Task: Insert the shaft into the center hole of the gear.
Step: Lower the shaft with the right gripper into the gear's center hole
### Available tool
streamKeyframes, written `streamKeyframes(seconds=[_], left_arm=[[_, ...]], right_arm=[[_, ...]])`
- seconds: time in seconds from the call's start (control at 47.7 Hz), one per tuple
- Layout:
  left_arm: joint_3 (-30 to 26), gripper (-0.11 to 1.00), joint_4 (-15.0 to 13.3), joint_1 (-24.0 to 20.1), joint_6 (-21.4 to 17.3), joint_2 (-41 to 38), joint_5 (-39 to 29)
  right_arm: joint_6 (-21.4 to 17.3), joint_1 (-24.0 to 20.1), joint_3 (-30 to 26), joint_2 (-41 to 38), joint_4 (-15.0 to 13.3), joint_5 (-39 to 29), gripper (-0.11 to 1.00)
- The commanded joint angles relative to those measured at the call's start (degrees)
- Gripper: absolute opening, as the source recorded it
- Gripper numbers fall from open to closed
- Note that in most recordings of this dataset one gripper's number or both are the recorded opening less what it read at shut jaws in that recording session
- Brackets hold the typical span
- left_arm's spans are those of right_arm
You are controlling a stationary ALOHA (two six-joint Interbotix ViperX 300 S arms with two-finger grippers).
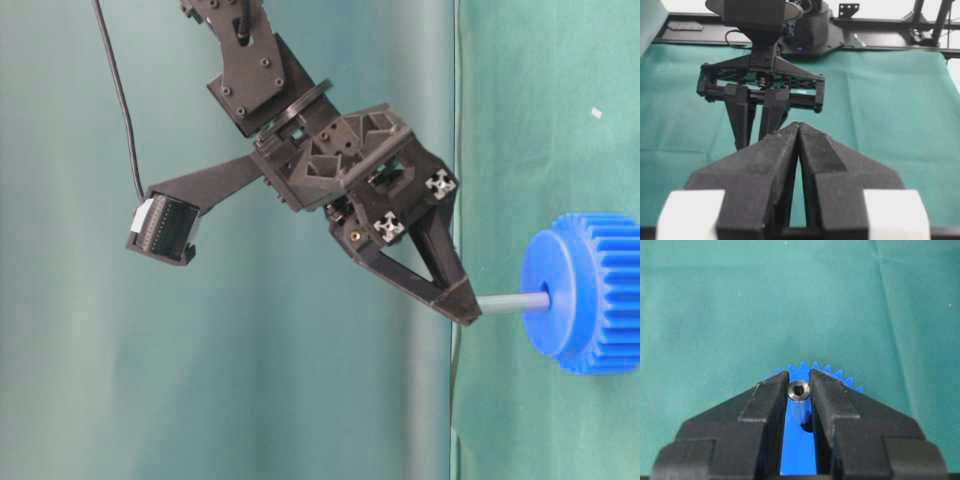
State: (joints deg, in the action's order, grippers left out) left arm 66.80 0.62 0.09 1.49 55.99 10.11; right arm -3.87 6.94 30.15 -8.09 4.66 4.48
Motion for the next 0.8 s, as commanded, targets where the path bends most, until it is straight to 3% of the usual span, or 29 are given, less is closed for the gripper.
streamKeyframes(seconds=[0.0, 0.776], left_arm=[[-1.8, 0.00, 0.2, 0.2, 0.0, -0.2, 0.4], [-1.8, 0.00, 0.2, 0.2, 0.0, -0.2, 0.3]], right_arm=[[-0.1, 0.0, -0.5, 0.8, 0.2, 0.8, 0.16], [-0.1, 1.1, 1.8, 3.1, -0.1, 4.6, 0.16]])
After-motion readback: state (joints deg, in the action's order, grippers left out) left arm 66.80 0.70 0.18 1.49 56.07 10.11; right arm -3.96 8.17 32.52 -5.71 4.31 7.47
